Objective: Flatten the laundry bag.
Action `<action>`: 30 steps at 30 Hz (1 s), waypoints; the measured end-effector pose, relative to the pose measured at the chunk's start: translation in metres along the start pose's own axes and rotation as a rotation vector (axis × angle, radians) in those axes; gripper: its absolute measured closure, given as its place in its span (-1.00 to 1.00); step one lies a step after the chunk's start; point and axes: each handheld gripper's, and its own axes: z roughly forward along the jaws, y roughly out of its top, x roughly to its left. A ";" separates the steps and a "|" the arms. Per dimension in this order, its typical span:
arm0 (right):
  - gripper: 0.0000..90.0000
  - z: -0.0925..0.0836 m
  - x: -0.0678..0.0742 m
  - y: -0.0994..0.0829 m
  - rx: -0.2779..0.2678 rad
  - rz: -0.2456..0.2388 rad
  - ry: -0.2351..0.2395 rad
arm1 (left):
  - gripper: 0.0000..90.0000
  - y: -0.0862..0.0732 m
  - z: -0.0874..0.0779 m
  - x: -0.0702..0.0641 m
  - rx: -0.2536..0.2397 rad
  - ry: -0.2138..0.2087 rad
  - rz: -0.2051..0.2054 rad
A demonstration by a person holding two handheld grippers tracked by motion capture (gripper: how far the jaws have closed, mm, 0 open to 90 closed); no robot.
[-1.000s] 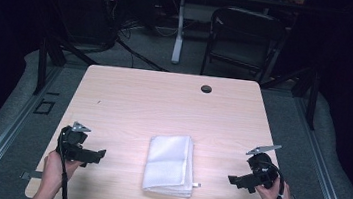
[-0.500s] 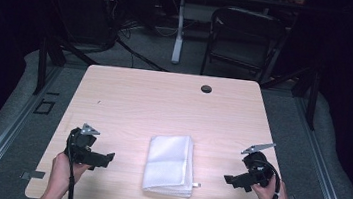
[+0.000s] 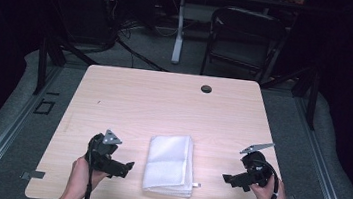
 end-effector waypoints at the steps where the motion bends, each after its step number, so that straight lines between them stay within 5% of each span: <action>1: -0.90 0.000 -0.001 0.000 0.003 -0.001 -0.002 | -1.00 0.002 0.002 -0.005 0.002 -0.007 0.015; 14: -0.87 -0.001 0.002 0.002 0.006 -0.002 0.011 | -1.00 0.015 0.022 -0.060 0.035 -0.091 0.166; 30: -0.85 0.000 0.000 -0.001 0.021 0.001 0.014 | -1.00 0.033 0.052 -0.114 0.061 -0.124 0.296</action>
